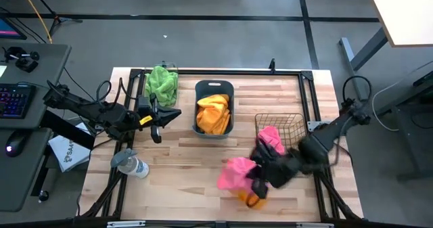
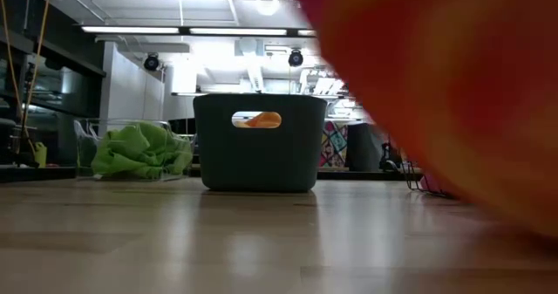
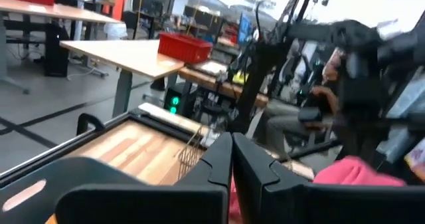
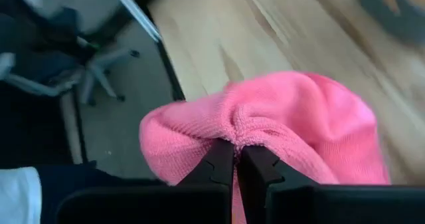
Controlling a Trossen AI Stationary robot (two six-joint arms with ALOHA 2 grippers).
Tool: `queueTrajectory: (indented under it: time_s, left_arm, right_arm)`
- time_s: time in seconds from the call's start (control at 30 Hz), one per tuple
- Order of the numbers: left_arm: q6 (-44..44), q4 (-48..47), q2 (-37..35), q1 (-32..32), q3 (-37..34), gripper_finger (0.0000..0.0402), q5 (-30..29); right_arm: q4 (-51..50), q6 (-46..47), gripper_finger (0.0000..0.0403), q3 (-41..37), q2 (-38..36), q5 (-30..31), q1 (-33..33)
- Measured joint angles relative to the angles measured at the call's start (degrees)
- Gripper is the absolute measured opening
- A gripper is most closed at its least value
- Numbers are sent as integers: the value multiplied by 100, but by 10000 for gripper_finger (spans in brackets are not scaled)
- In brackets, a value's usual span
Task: Sort microfiber towel by color & place in baskets
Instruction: Put the pink towel into the brown wire basket
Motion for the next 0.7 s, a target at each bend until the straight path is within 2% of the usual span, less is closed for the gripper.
queueTrajectory:
  time_s: [0.1,0.2,0.43,0.6,0.7]
  left_arm:
    - [-168,-311,-1,0,0,0,133]
    - [-499,-645,-1,-4,0,0,393]
    - [-1273,-1353,-1,-84,0,0,1004]
    - [-1581,-1895,-1,-300,0,0,910]
    - [-1829,-2197,-1,-402,0,0,766]
  right_arm:
    - [788,-1046,0,0,0,-225,-448]
    - [1259,-1694,0,0,35,-260,-813]
    - [1101,-1830,7,0,334,-467,-1231]
    - [1081,-2003,74,0,689,-846,-1352]
    - [1170,-2254,121,0,923,-1388,-1466]
